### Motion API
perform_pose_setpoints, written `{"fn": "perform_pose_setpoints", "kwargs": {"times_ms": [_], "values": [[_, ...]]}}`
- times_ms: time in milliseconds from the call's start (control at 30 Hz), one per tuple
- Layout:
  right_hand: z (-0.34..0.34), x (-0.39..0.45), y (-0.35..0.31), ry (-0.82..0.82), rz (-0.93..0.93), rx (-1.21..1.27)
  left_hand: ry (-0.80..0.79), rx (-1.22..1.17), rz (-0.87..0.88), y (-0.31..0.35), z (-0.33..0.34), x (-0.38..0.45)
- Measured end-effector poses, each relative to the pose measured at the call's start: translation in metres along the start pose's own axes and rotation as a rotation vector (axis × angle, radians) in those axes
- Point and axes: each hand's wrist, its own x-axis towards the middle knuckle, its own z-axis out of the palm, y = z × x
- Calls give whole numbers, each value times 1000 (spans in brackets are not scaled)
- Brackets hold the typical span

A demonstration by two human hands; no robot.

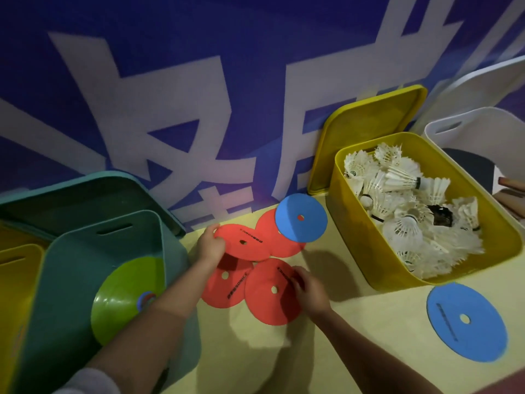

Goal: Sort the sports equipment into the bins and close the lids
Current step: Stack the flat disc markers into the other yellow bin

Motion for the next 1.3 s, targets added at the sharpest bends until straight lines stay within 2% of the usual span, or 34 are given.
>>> {"fn": "perform_pose_setpoints", "kwargs": {"times_ms": [167, 267, 400, 567, 667, 933, 1133, 1200, 1300], "values": [[-11, -26, -23, 53, -28, 7, 15, -332, 80, 30, -32, -32], [-16, -40, -57, 122, -26, 180, 85, -477, 234, 40, -60, -58], [-22, -45, -118, 302, -37, 347, 221, -623, 420, 33, -118, -86], [-16, -47, -194, 524, -16, 553, 353, -845, 437, 10, -202, -111], [1, -58, -233, 539, 4, 638, 388, -876, 456, -18, -252, -112], [107, -97, -311, 372, -55, 710, 519, -989, 372, -122, -354, -118], [193, -116, -349, 367, -13, 632, 630, -1001, 192, -211, -409, -100], [214, -123, -357, 334, -9, 649, 605, -948, 132, -234, -415, -87], [234, -128, -362, 304, -4, 636, 482, -863, 53, -259, -409, -64]]}}
